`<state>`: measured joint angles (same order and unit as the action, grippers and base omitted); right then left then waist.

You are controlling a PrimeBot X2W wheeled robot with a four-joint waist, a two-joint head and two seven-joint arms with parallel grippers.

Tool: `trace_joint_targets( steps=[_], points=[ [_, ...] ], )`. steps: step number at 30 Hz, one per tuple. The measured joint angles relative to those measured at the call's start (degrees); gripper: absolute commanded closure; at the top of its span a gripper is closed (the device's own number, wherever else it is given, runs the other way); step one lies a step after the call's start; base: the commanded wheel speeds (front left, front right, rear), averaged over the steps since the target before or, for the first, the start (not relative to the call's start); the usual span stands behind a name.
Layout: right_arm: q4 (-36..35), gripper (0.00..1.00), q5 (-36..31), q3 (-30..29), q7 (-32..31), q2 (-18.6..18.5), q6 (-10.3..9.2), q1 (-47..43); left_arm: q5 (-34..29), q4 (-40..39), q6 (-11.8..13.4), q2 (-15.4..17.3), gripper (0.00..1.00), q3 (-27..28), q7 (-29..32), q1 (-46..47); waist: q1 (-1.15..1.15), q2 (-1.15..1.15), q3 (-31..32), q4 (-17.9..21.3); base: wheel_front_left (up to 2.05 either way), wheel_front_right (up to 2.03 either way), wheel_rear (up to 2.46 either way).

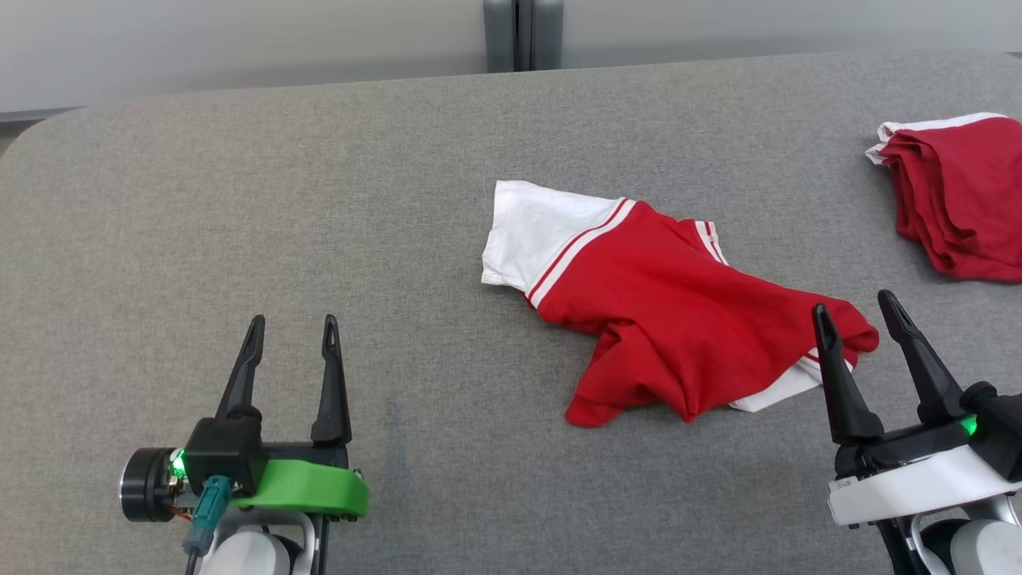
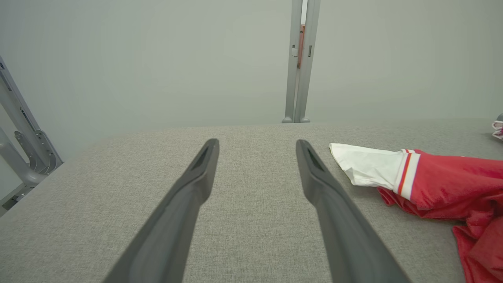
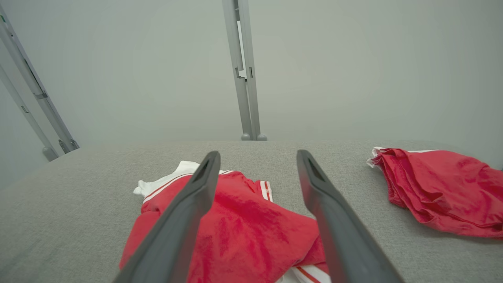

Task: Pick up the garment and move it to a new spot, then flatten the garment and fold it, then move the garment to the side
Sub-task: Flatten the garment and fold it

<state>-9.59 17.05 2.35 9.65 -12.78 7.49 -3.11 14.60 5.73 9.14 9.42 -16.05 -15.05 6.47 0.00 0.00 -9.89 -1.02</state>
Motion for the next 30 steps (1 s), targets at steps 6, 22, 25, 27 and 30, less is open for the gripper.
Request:
trace_joint_targets(
  steps=[6,22,25,27,30],
  points=[
    [-0.2,0.0,0.2,-0.1,-0.3,0.2,0.0,0.0,0.1,-0.2,-0.2,0.2,0.0,-0.9,0.4,0.1,0.0,0.0,-0.2,0.1,0.0,0.0,0.0],
    [0.4,0.0,1.5,1.8,0.1,-0.5,0.0,3.7,2.2,15.7,-12.8,-6.3,0.0,-21.2,10.5,9.7,0.0,0.0,-6.5,2.5,0.0,0.0,0.0],
    [1.2,0.0,1.8,1.8,0.6,-0.5,0.0,4.3,3.6,20.0,-13.5,-6.5,0.0,-23.1,10.3,11.6,0.0,0.0,-7.5,3.7,0.0,0.0,0.0],
    [1.7,0.0,2.1,2.0,1.0,-0.5,0.0,4.7,4.4,22.2,-13.5,-6.5,0.06,-24.0,9.3,13.1,0.0,0.0,-8.1,4.6,0.0,0.0,0.0],
    [2.3,0.0,2.3,1.8,1.4,-0.5,0.0,4.8,6.8,24.0,-13.4,-6.6,1.0,-25.1,7.9,14.8,0.0,0.0,-8.7,5.6,0.0,0.0,0.0]
  ],
)
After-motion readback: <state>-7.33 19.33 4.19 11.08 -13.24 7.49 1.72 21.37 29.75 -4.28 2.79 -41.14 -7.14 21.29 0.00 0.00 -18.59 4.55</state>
